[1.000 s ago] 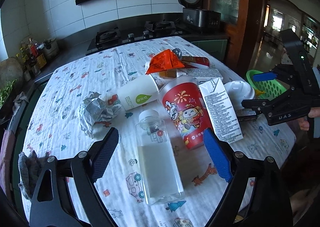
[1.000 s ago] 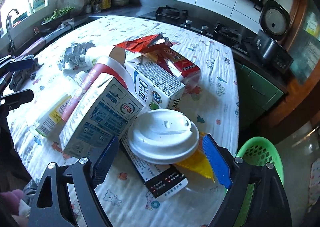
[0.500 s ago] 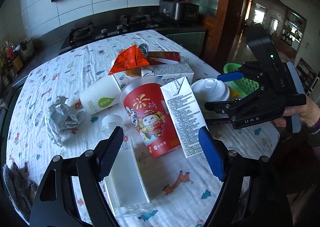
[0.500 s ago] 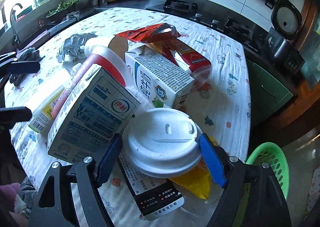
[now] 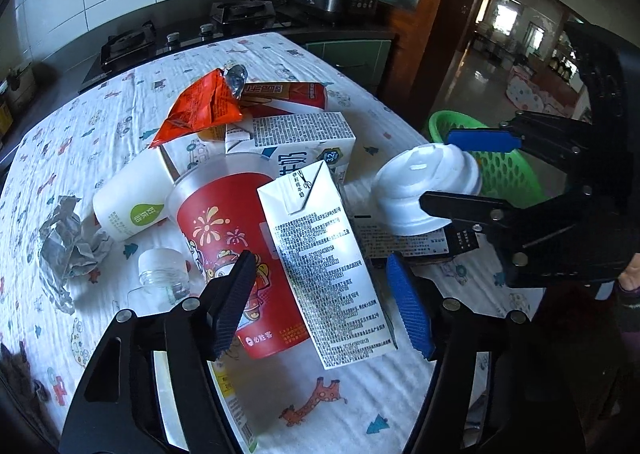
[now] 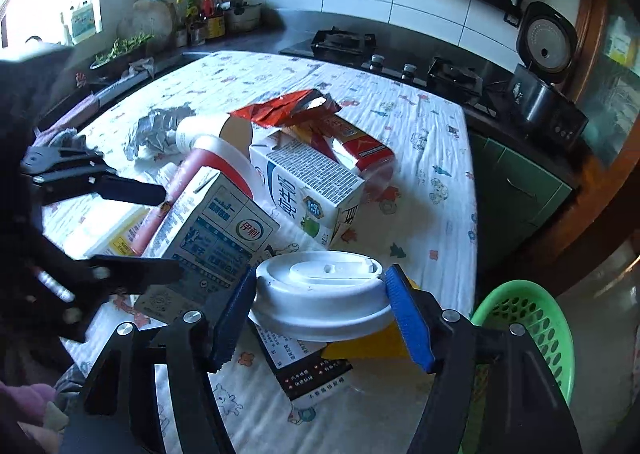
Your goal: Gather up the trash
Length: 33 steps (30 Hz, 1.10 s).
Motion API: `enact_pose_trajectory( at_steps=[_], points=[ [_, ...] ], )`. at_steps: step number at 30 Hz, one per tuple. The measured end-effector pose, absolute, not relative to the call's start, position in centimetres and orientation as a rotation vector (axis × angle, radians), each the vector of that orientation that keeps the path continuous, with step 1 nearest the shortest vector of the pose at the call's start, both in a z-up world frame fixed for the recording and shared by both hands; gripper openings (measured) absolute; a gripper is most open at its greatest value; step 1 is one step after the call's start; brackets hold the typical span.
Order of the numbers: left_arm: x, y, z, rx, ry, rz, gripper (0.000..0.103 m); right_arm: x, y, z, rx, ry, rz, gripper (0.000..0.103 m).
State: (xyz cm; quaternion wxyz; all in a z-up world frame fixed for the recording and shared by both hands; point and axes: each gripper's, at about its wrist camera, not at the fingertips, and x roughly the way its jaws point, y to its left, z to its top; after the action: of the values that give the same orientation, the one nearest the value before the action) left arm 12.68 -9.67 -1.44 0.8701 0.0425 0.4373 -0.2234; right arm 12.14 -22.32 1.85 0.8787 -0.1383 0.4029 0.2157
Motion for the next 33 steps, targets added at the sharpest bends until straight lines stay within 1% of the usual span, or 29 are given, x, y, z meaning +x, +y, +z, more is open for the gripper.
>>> enact_pose_trajectory(
  at_steps=[4, 7, 9, 12, 13, 15, 16, 17, 21, 27, 33],
  points=[
    [12.8, -10.2, -1.3, 0.084, 0.918, -0.482, 0.065, 11.2, -23.4, 2.6, -0.266, 0.824, 0.441, 0.061],
    [12.8, -10.9, -1.4, 0.095, 0.919, -0.499, 0.056, 10.8, -23.8, 2.6, -0.250, 0.823, 0.440, 0.052],
    [12.9, -11.2, -1.4, 0.087, 0.930, -0.512, 0.048, 10.6, -24.0, 2.3, -0.237, 0.833, 0.445, 0.052],
    [13.0, -11.2, -1.7, 0.068, 0.953, -0.521, 0.047, 10.2, -24.2, 2.1, -0.232, 0.830, 0.450, 0.052],
    [13.0, -11.2, -1.7, 0.069, 0.955, -0.519, 0.047, 10.0, -24.3, 2.0, -0.225, 0.832, 0.451, 0.054],
    [13.0, -11.1, -1.8, 0.068, 0.960, -0.512, 0.047, 9.7, -24.8, 2.2, -0.220, 0.820, 0.434, 0.065],
    [13.1, -11.1, -1.9, 0.067, 0.967, -0.509, 0.047, 9.5, -25.2, 2.4, -0.217, 0.808, 0.424, 0.075],
    [13.2, -11.1, -2.0, 0.066, 0.975, -0.509, 0.048, 9.4, -25.7, 2.5, -0.213, 0.797, 0.407, 0.077],
    [13.5, -11.1, -2.7, 0.058, 0.999, -0.510, 0.048, 10.2, -29.4, 1.9, -0.162, 0.825, 0.306, 0.078],
    [13.6, -11.3, -3.0, 0.058, 1.002, -0.513, 0.048, 10.7, -34.5, -1.8, -0.047, 0.928, 0.212, 0.078],
    [13.8, -11.2, -3.2, 0.071, 0.995, -0.510, 0.048, 8.6, -36.6, -4.4, 0.070, 0.928, 0.204, 0.078]
  ],
)
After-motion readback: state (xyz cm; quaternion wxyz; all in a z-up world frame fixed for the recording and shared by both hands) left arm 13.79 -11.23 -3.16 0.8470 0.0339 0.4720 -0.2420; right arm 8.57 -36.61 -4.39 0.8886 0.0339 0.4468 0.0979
